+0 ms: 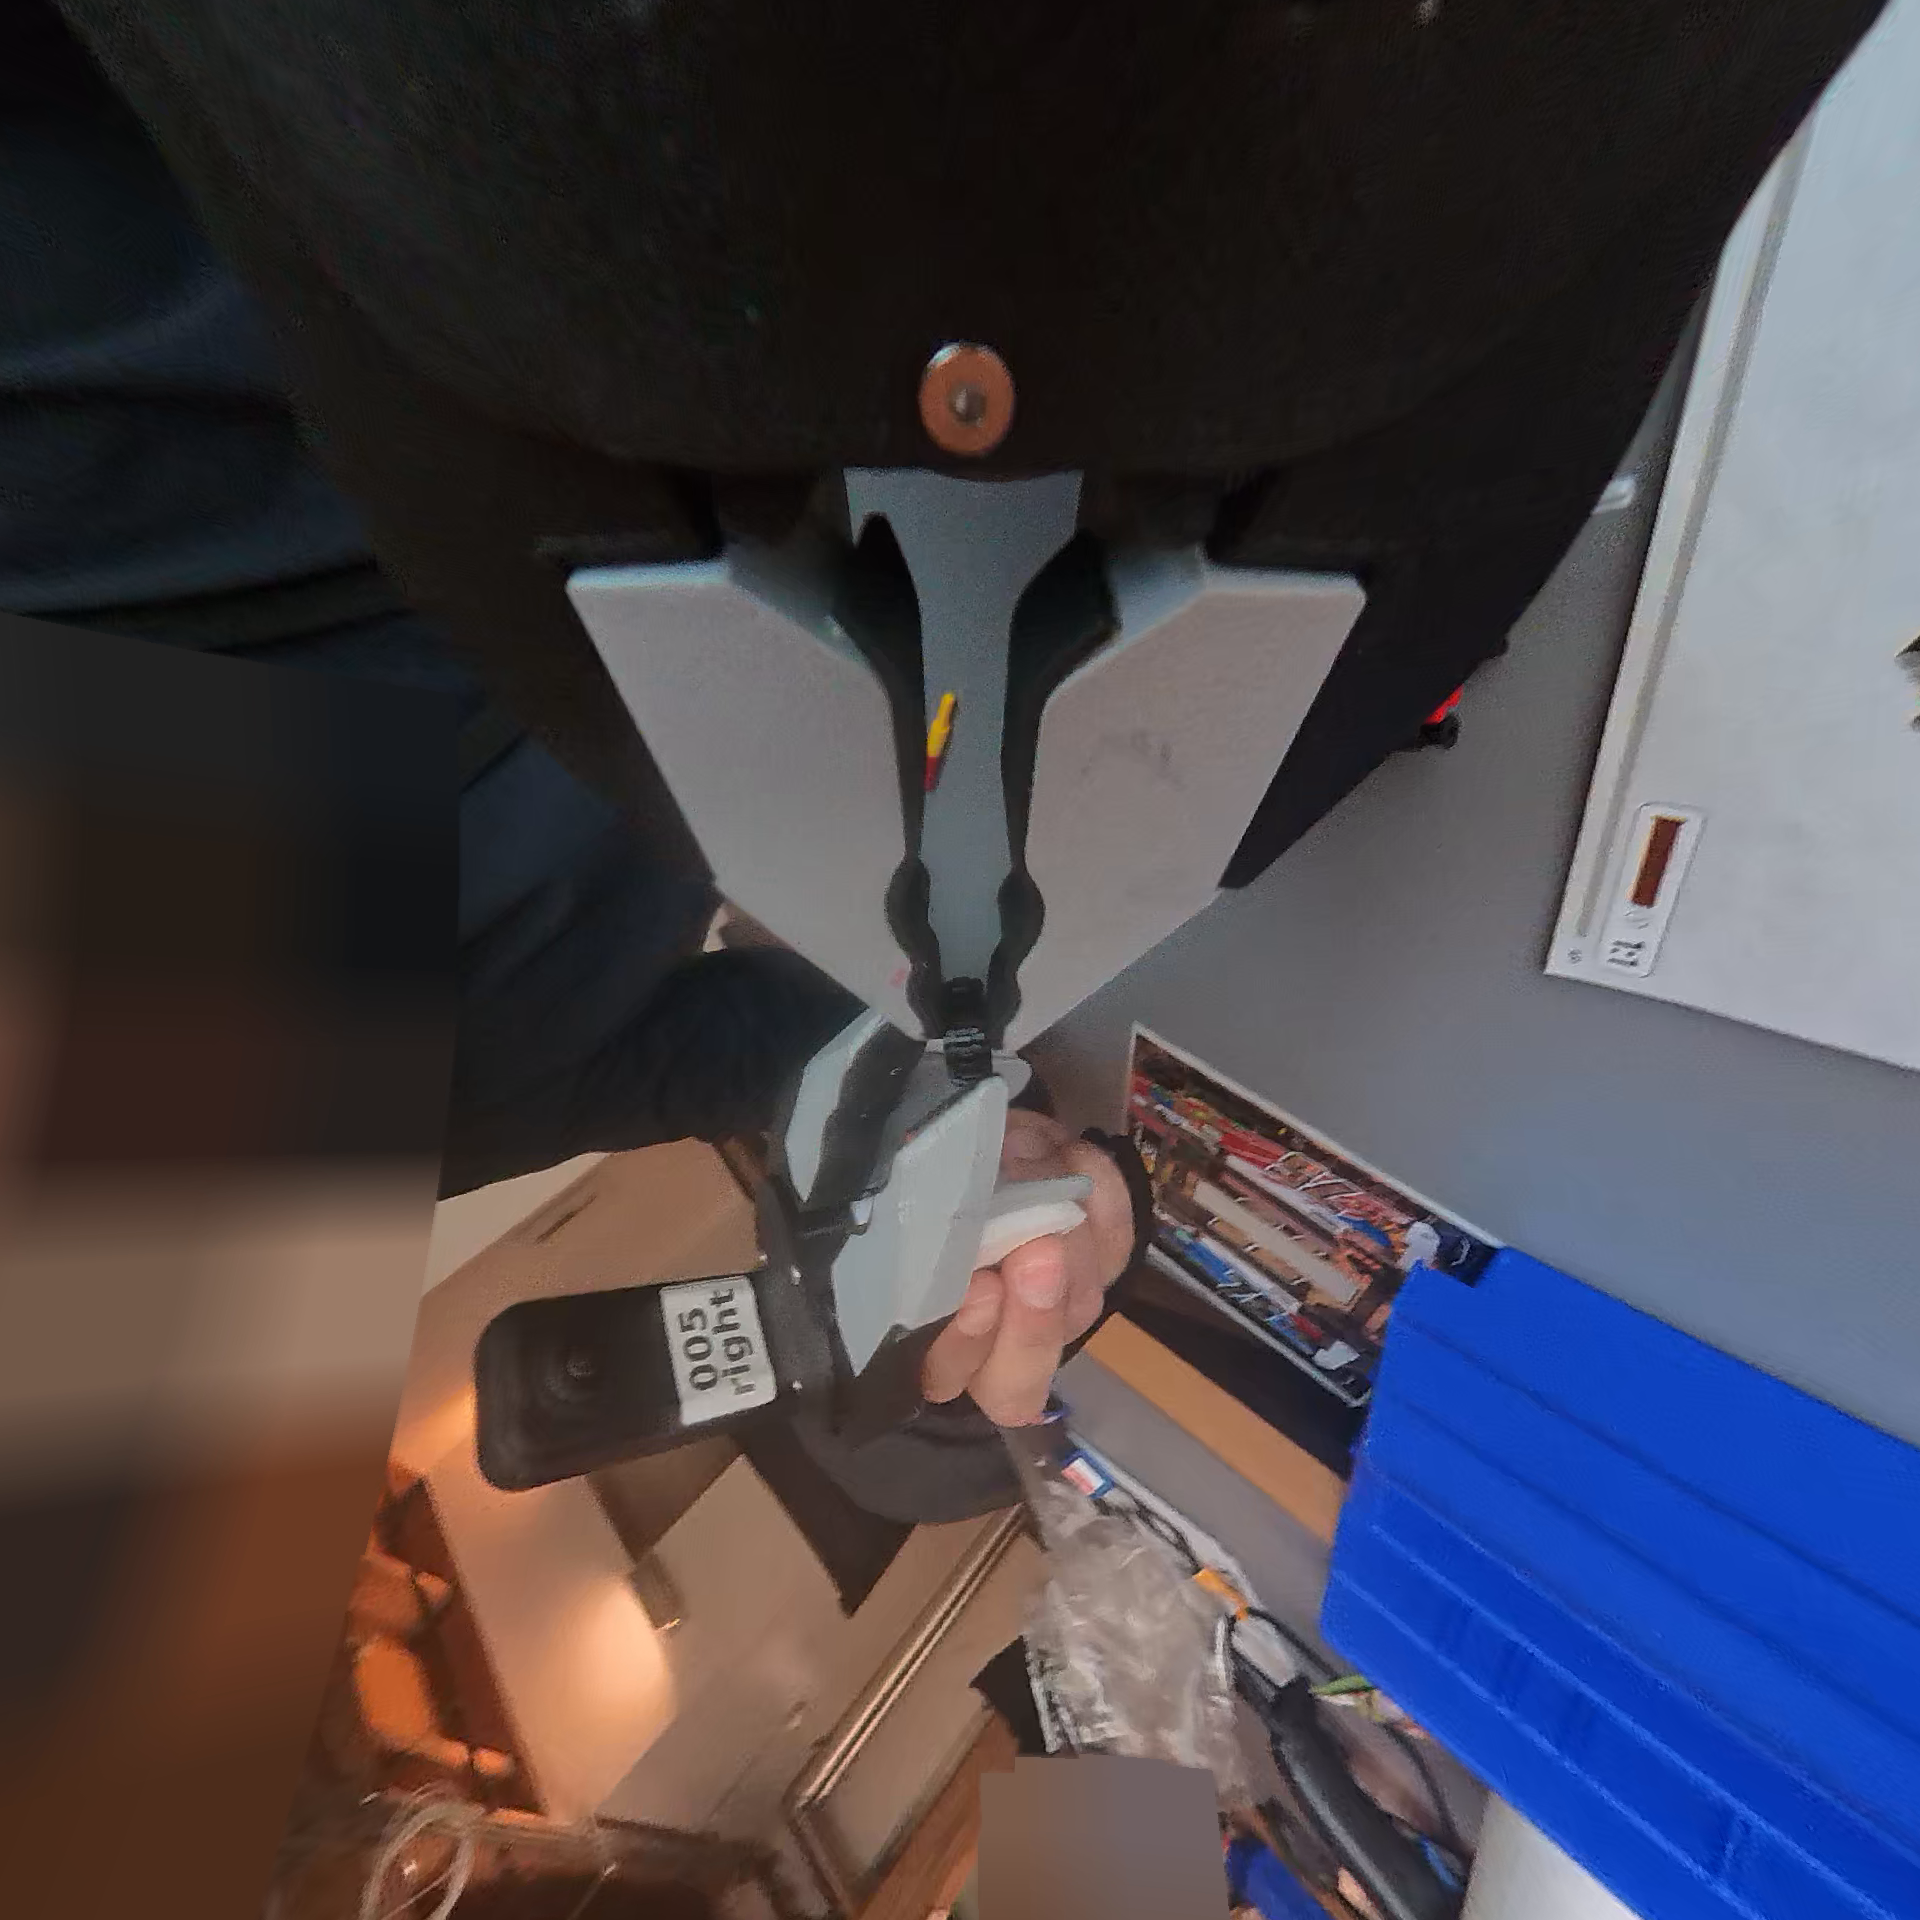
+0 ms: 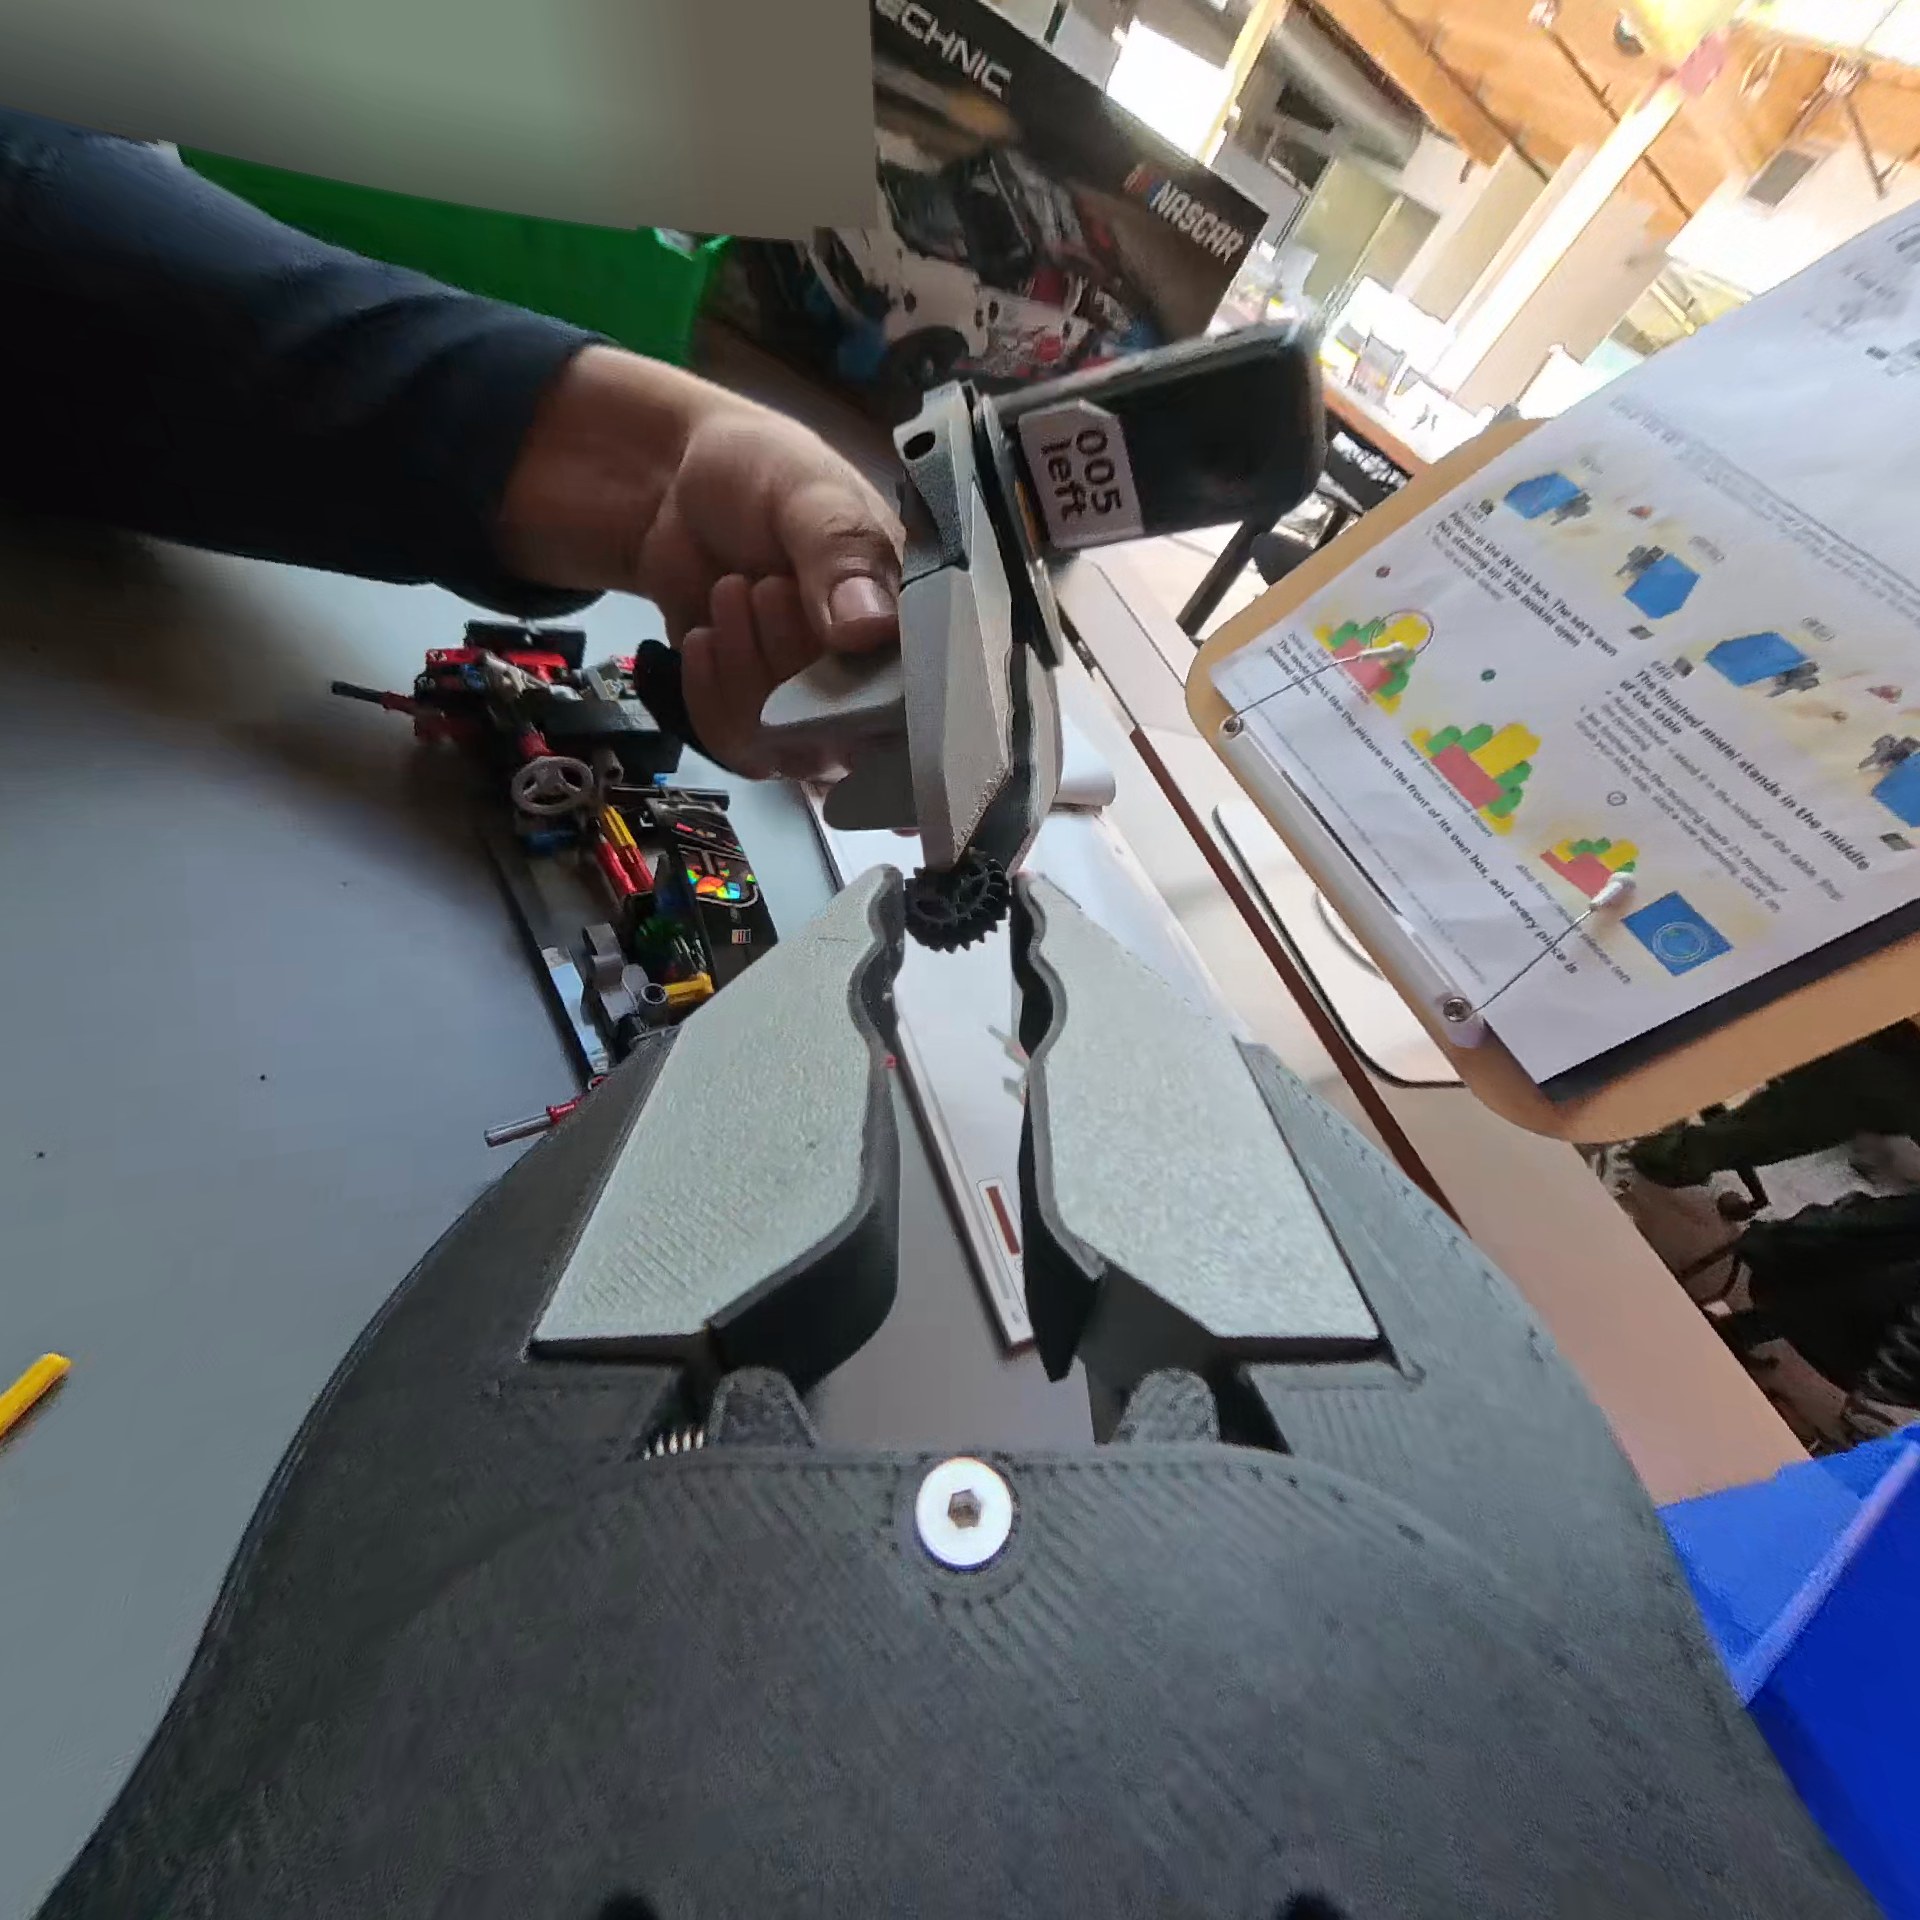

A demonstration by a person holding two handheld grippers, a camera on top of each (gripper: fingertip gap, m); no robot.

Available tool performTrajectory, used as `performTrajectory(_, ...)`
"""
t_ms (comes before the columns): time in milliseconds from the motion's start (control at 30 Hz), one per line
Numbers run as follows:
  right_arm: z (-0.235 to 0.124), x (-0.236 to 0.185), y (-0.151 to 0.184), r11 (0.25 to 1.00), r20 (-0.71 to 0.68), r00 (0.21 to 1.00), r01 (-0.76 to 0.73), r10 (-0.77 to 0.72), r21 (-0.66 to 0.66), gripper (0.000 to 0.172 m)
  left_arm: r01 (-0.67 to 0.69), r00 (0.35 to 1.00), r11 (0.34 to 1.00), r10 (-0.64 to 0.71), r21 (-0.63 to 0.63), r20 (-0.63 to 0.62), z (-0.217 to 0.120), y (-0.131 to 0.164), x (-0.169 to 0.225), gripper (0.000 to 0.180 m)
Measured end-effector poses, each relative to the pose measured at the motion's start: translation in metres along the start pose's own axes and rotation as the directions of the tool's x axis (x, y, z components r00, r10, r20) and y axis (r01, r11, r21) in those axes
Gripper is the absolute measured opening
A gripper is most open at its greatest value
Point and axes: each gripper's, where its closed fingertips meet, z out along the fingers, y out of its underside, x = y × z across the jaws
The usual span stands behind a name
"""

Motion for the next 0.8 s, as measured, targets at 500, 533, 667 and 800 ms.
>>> performTrajectory(500, -0.008, 0.008, 0.002, 0.963, -0.124, 0.957, 0.250, -0.261, -0.097, 0.020, 0.147, 0.988, 0.985, -0.141, 0.092, -0.064, 0.006, -0.008, -0.004, 0.004)
performTrajectory(533, -0.008, 0.008, 0.004, 0.962, -0.114, 0.958, 0.253, -0.265, -0.105, 0.020, 0.144, 0.989, 0.986, -0.140, 0.085, -0.052, 0.007, -0.006, -0.006, 0.004)
performTrajectory(667, -0.008, 0.003, 0.009, 0.960, -0.067, 0.961, 0.260, -0.267, -0.104, 0.019, 0.151, 0.988, 0.986, -0.149, 0.064, -0.043, 0.010, -0.002, -0.007, 0.005)
performTrajectory(800, -0.009, -0.001, 0.011, 0.969, -0.031, 0.972, 0.228, -0.232, -0.094, 0.018, 0.164, 0.986, 0.985, -0.161, 0.046, -0.044, 0.011, 0.002, -0.008, 0.005)
